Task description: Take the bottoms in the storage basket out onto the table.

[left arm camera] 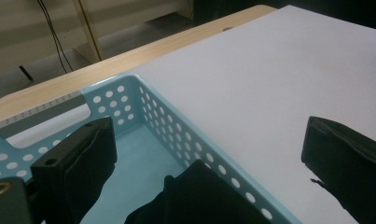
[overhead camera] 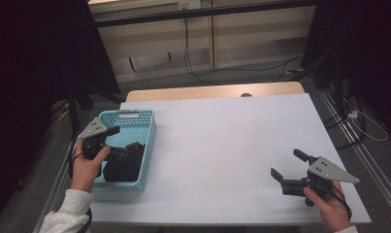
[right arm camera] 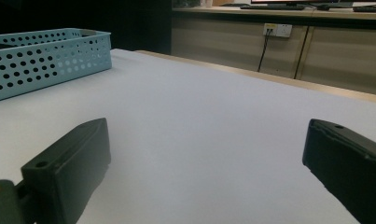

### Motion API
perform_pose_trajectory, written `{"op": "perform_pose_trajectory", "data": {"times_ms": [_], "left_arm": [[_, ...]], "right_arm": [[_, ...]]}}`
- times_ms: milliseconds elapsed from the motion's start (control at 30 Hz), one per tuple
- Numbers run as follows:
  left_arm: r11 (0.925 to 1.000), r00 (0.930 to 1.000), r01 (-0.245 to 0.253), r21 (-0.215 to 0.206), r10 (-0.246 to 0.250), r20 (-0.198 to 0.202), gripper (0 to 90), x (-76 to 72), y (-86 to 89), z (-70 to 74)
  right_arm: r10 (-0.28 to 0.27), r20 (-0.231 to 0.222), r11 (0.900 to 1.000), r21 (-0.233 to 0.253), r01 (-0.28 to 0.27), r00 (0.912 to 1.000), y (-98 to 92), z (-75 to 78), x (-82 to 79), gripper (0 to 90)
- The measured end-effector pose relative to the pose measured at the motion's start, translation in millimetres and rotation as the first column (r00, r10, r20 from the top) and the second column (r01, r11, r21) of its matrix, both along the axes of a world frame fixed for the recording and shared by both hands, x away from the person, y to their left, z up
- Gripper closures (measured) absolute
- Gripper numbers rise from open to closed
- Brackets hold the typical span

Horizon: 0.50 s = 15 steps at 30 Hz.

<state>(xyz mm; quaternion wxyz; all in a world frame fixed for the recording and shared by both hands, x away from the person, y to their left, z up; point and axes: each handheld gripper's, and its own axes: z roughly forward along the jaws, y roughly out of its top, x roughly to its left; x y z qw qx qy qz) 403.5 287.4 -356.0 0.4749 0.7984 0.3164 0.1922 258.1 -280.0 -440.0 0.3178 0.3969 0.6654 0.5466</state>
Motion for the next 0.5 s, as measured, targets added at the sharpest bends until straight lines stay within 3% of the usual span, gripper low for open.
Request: {"op": "perform_pose_trajectory", "data": {"times_ms": [200, 433, 500], "left_arm": [[0.999, 0.9997, 0.011, 0.043, -0.01, -0.02, 3.4, 6.5, 4.3, -8.1], [0.9934, 0.9971, 0.017, 0.114, -0.008, -0.076, 4.6, 14.9, 12.2, -24.9], [0.9924, 0.9974, 0.013, 0.122, -0.005, -0.072, 4.5, 15.5, 13.0, -26.8]], "right_arm": [[0.002, -0.002, 1.0, -0.002, -0.002, 1.0, 0.3, 0.0, -0.3, 0.0], [0.004, -0.001, 1.0, -0.001, -0.004, 1.0, -0.1, 0.0, -0.4, 0.0], [0.001, -0.005, 1.0, 0.001, -0.001, 1.0, 0.1, -0.3, -0.2, 0.0]]}}
